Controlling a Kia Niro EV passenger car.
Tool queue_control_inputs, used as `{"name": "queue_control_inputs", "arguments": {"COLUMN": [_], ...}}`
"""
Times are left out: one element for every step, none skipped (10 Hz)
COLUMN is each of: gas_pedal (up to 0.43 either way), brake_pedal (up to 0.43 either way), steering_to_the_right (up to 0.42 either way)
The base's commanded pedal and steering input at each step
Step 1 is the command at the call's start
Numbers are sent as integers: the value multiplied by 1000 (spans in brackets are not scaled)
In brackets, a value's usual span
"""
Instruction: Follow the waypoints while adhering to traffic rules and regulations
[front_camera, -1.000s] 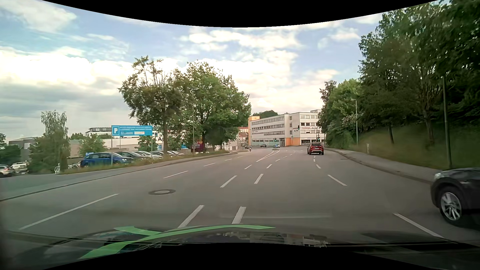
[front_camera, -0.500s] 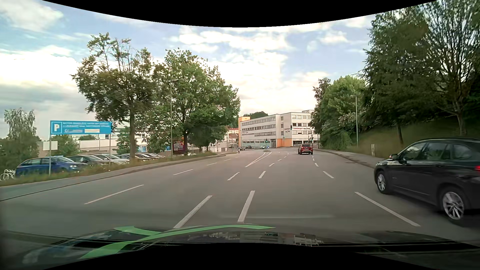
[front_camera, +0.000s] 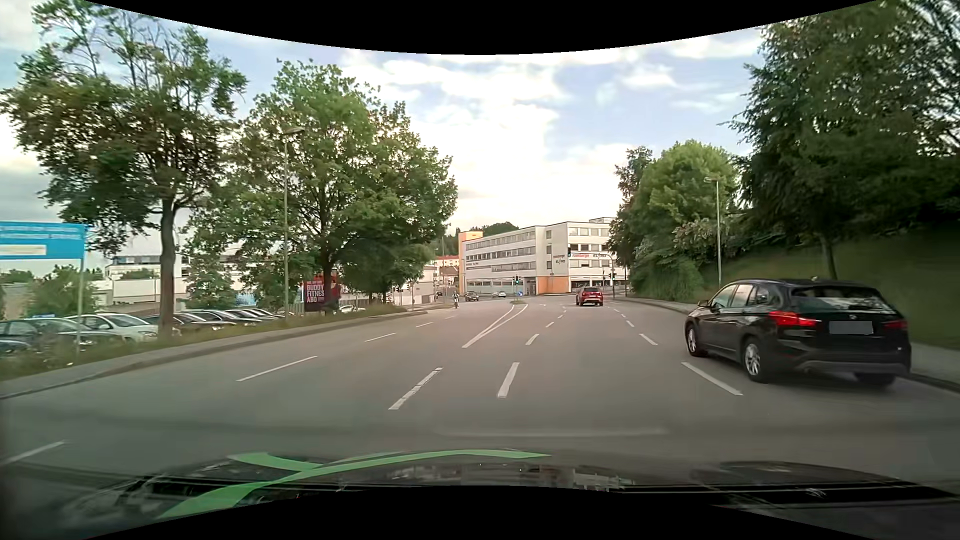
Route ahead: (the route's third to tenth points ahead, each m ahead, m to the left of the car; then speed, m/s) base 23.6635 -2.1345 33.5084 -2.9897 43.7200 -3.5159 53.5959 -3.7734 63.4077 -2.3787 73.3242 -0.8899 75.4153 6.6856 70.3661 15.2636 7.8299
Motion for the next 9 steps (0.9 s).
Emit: {"name": "queue_control_inputs", "arguments": {"gas_pedal": [28,28,28,28,28,39,39,39,47], "brake_pedal": [0,0,0,0,0,0,0,0,0], "steering_to_the_right": [39,39,39,38,37,36,36,35,33]}}
